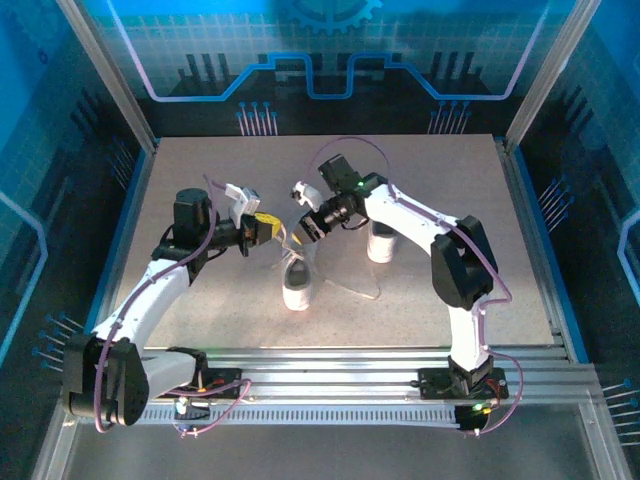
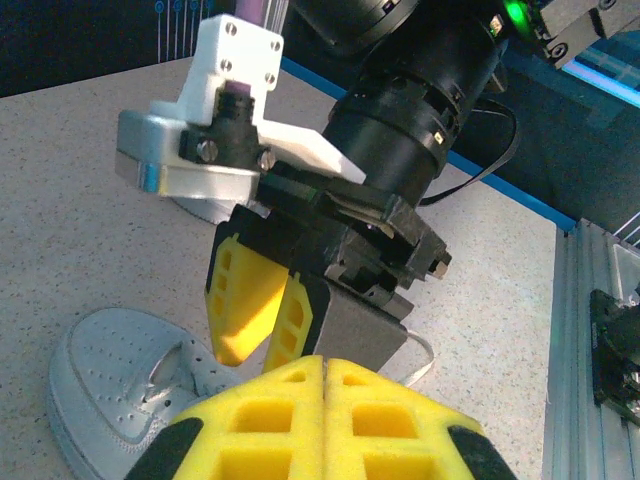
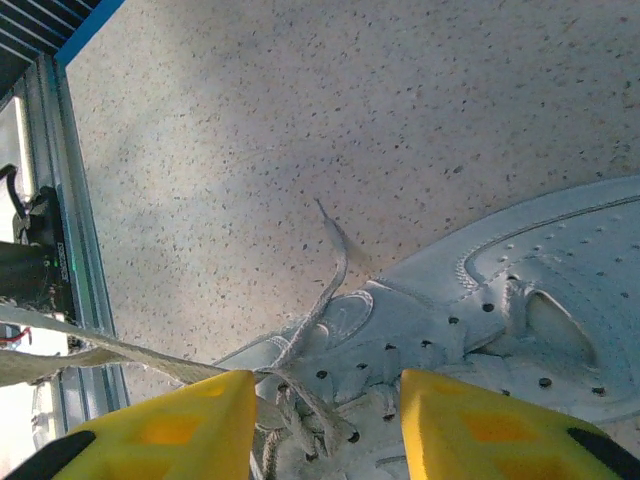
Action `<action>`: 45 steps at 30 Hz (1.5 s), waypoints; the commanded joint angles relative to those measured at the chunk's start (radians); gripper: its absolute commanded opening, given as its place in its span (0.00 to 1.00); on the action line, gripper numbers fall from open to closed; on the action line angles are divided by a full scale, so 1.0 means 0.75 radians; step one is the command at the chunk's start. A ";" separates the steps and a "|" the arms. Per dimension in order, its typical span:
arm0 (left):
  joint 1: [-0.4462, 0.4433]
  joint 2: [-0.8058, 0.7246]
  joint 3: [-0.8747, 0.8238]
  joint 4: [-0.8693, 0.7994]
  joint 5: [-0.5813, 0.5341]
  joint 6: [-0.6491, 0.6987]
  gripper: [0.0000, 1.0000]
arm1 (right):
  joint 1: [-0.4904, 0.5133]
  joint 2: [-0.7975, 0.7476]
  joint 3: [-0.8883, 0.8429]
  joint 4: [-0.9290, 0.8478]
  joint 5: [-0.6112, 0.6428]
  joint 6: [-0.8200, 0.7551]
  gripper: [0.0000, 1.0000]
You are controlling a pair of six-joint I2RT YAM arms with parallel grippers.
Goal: Tie the shoes
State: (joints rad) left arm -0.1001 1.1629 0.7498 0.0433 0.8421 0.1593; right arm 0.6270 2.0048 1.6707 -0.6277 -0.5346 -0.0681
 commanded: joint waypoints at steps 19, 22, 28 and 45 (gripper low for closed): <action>0.017 -0.008 0.006 -0.039 0.045 0.066 0.00 | 0.058 0.105 0.113 -0.167 0.091 -0.184 0.12; 0.018 -0.022 -0.009 -0.055 0.033 0.074 0.00 | 0.056 0.031 0.030 -0.077 0.109 -0.158 0.05; 0.035 -0.065 -0.045 -0.099 -0.011 0.074 0.00 | 0.038 -0.137 -0.210 0.176 0.141 -0.070 0.01; 0.068 -0.199 -0.116 -0.344 -0.112 0.122 0.00 | -0.018 -0.374 -0.600 0.744 0.237 0.136 0.00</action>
State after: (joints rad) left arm -0.0597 1.0340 0.6807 -0.1535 0.7750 0.2184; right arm 0.6334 1.7817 1.2491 -0.1940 -0.3943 0.0013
